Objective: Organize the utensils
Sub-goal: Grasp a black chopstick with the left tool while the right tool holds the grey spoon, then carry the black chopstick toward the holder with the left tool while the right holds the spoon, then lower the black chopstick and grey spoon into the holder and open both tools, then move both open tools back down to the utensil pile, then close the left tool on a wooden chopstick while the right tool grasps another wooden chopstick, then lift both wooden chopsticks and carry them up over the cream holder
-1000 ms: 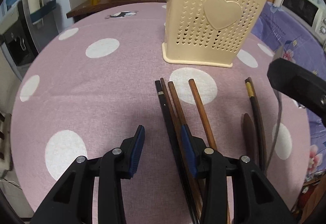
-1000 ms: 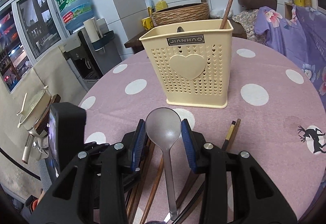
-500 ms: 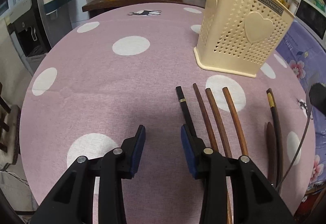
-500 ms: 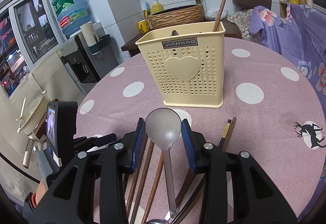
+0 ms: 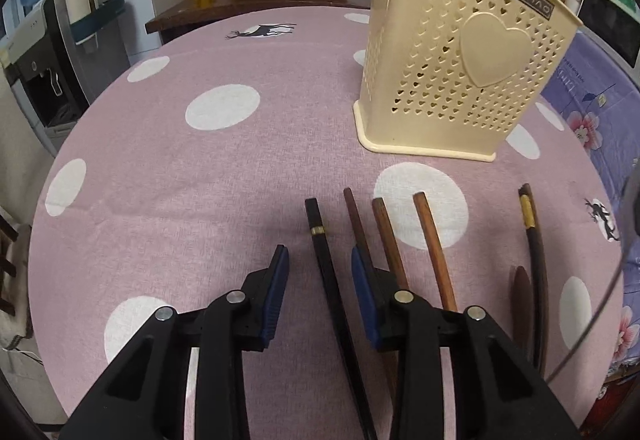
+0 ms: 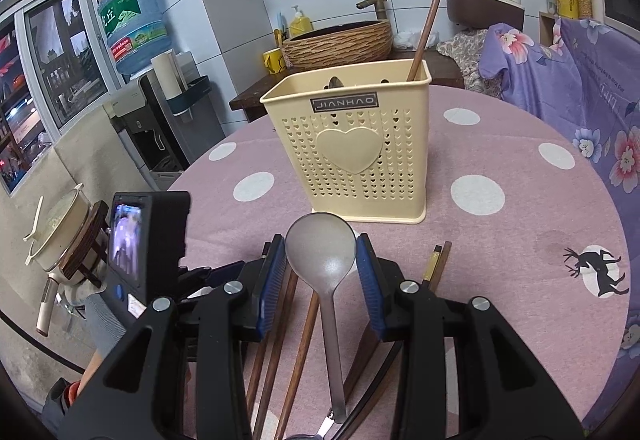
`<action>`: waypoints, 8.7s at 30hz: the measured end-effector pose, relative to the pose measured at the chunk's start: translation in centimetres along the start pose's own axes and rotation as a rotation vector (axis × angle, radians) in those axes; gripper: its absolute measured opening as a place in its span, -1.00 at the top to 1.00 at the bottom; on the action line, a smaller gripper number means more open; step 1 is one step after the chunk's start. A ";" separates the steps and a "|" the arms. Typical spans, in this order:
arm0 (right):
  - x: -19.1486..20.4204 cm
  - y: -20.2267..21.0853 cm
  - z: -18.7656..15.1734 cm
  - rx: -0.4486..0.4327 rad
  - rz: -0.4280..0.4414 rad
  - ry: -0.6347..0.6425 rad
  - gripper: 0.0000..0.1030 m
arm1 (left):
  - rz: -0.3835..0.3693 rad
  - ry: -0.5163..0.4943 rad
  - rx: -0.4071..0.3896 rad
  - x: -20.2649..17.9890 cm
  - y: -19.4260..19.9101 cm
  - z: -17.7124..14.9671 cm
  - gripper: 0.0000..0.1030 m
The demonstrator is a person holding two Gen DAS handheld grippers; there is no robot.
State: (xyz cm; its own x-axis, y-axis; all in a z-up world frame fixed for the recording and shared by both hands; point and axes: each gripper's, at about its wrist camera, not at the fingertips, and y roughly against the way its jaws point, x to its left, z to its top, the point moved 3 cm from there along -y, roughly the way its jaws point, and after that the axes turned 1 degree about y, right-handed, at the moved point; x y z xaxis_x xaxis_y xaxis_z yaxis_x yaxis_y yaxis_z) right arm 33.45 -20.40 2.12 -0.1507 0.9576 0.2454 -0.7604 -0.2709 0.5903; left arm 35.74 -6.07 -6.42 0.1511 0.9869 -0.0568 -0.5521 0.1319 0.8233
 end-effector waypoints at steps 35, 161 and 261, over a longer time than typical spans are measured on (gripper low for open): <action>-0.3 2.9 3.1 -0.048 0.004 -0.001 0.28 | -0.077 0.118 -0.428 2.6 14.0 6.5 0.84; -6.4 -0.6 -7.4 0.129 -0.298 -0.030 -0.20 | -0.155 0.046 -0.075 -0.2 3.3 -4.5 0.18; 1.1 -9.6 -0.7 0.198 -0.044 -0.045 0.84 | 0.010 0.035 -0.194 3.0 3.7 2.8 0.88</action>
State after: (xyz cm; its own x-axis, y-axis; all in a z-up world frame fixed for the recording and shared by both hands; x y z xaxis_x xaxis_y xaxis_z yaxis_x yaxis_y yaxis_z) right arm 40.14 -16.67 -3.80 -0.0881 0.9648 0.2477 -0.6257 -0.2471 0.7399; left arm 36.43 -2.92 -1.99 0.1182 0.9905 -0.0710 -0.7015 0.1339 0.6999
